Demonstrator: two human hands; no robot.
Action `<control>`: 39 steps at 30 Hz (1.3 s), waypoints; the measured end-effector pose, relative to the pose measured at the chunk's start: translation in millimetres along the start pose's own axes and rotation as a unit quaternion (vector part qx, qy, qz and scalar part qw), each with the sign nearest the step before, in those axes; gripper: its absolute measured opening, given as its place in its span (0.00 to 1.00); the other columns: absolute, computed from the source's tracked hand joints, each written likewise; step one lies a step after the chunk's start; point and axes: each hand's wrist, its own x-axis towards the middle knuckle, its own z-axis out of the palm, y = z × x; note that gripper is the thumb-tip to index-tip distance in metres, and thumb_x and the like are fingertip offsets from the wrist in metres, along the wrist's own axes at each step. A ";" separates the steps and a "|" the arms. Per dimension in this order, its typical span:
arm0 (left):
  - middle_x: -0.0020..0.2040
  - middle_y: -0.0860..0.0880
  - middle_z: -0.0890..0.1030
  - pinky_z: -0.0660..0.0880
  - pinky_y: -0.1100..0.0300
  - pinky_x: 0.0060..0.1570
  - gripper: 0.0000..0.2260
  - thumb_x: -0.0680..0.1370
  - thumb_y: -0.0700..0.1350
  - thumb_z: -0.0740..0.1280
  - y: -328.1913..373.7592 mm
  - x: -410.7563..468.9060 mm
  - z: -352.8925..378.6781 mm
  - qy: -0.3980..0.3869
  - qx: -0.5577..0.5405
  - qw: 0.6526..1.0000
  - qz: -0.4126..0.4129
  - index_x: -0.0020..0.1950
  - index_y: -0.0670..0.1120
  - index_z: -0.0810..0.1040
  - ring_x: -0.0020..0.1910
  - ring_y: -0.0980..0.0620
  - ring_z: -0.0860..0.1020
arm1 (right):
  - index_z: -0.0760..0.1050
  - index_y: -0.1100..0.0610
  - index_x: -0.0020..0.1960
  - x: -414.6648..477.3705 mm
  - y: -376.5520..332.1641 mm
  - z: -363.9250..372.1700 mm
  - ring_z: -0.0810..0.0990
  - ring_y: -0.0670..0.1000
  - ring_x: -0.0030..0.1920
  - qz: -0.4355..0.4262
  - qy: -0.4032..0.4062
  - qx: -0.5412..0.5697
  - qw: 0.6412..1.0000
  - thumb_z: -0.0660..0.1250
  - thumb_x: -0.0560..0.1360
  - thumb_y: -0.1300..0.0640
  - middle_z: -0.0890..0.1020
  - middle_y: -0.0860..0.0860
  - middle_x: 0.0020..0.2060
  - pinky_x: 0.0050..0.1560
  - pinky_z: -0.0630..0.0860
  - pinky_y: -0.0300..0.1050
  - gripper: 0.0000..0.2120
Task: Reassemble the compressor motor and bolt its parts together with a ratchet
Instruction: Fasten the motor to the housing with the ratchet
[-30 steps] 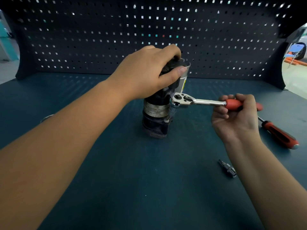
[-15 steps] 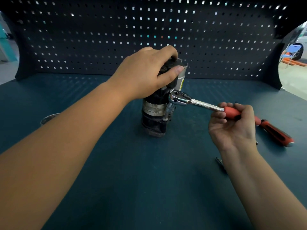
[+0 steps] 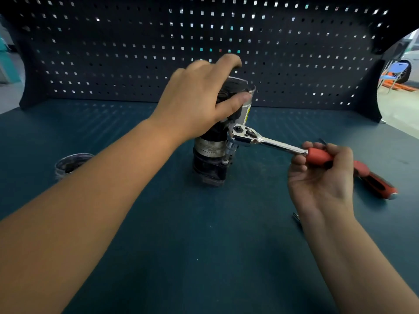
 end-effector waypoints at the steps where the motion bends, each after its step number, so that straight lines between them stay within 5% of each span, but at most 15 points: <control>1: 0.51 0.48 0.78 0.64 0.54 0.50 0.29 0.75 0.64 0.54 1.9 -3.8 1.4 0.038 -0.005 0.999 -0.001 0.63 0.43 0.70 0.53 0.47 0.73 | 0.70 0.57 0.32 -2.3 0.2 0.9 0.73 0.47 0.21 -0.009 -0.004 -0.004 1.000 0.56 0.77 0.59 0.77 0.51 0.26 0.23 0.67 0.33 0.16; 5: 0.60 0.41 0.75 0.64 0.48 0.61 0.28 0.76 0.63 0.55 17.0 -23.3 10.6 0.150 -0.062 0.986 -0.022 0.54 0.38 0.75 0.62 0.40 0.70 | 0.70 0.58 0.32 -8.5 0.0 1.7 0.73 0.48 0.22 -0.019 -0.005 -0.009 1.000 0.56 0.78 0.59 0.78 0.51 0.27 0.23 0.68 0.33 0.16; 8: 0.65 0.37 0.66 0.59 0.48 0.68 0.15 0.78 0.52 0.62 31.2 -55.0 24.9 0.224 -0.135 0.963 -0.061 0.47 0.40 0.77 0.67 0.40 0.63 | 0.72 0.58 0.27 -10.2 0.0 2.3 0.73 0.48 0.22 -0.019 -0.004 -0.006 1.000 0.56 0.78 0.59 0.78 0.51 0.27 0.23 0.69 0.33 0.20; 11: 0.69 0.40 0.59 0.54 0.54 0.72 0.08 0.72 0.48 0.68 45.8 -93.3 44.9 0.198 -0.202 0.947 -0.151 0.46 0.44 0.81 0.73 0.46 0.56 | 0.72 0.58 0.27 -12.4 0.4 2.4 0.73 0.48 0.22 -0.020 -0.005 -0.003 1.000 0.56 0.78 0.59 0.78 0.51 0.27 0.23 0.69 0.33 0.20; 16: 0.73 0.39 0.57 0.53 0.73 0.68 0.10 0.71 0.45 0.74 54.6 -96.2 63.2 0.196 -0.270 0.907 -0.255 0.51 0.44 0.81 0.74 0.50 0.56 | 0.73 0.58 0.27 -19.4 1.5 2.4 0.74 0.48 0.22 -0.024 -0.001 0.014 1.000 0.57 0.78 0.59 0.78 0.52 0.27 0.24 0.70 0.33 0.21; 20: 0.73 0.36 0.58 0.57 0.74 0.66 0.07 0.71 0.39 0.75 63.4 -88.0 73.0 0.249 -0.273 0.890 -0.269 0.47 0.41 0.81 0.70 0.39 0.66 | 0.75 0.57 0.22 -27.2 2.0 1.4 0.76 0.48 0.23 -0.019 0.002 0.031 0.999 0.57 0.78 0.60 0.78 0.51 0.26 0.26 0.73 0.34 0.26; 23: 0.73 0.34 0.58 0.59 0.77 0.63 0.06 0.70 0.38 0.74 66.5 -85.3 75.9 0.259 -0.258 0.892 -0.268 0.44 0.38 0.80 0.69 0.39 0.68 | 0.74 0.58 0.28 -35.5 3.4 1.4 0.78 0.48 0.25 -0.028 0.014 0.036 0.999 0.58 0.78 0.60 0.78 0.51 0.28 0.28 0.74 0.34 0.20; 27: 0.73 0.34 0.59 0.59 0.81 0.57 0.09 0.69 0.38 0.76 73.4 -80.3 76.4 0.278 -0.230 0.889 -0.283 0.40 0.37 0.77 0.69 0.55 0.66 | 0.72 0.59 0.36 -51.9 5.5 0.2 0.80 0.49 0.28 -0.035 0.014 0.025 0.999 0.59 0.78 0.58 0.79 0.52 0.32 0.31 0.76 0.34 0.13; 31: 0.74 0.37 0.59 0.62 0.81 0.52 0.11 0.68 0.40 0.77 75.9 -77.6 77.1 0.283 -0.226 0.880 -0.307 0.40 0.38 0.76 0.61 0.70 0.64 | 0.76 0.59 0.31 -76.1 11.0 -0.6 0.82 0.53 0.34 -0.070 -0.012 0.018 0.997 0.60 0.77 0.64 0.79 0.55 0.36 0.37 0.78 0.38 0.17; 33: 0.74 0.37 0.59 0.63 0.82 0.50 0.11 0.68 0.40 0.76 76.8 -76.1 77.9 0.290 -0.228 0.877 -0.308 0.39 0.39 0.74 0.59 0.76 0.63 | 0.76 0.61 0.39 -88.6 17.5 -2.0 0.84 0.54 0.38 -0.082 -0.030 0.021 0.996 0.59 0.76 0.68 0.80 0.56 0.38 0.40 0.79 0.39 0.10; 39: 0.76 0.41 0.57 0.67 0.78 0.48 0.11 0.70 0.41 0.75 78.6 -71.0 78.8 0.293 -0.258 0.860 -0.329 0.38 0.44 0.72 0.52 0.74 0.70 | 0.74 0.59 0.48 -117.2 44.7 -7.2 0.84 0.59 0.50 -0.118 -0.029 0.004 0.993 0.64 0.74 0.65 0.84 0.58 0.48 0.47 0.80 0.43 0.04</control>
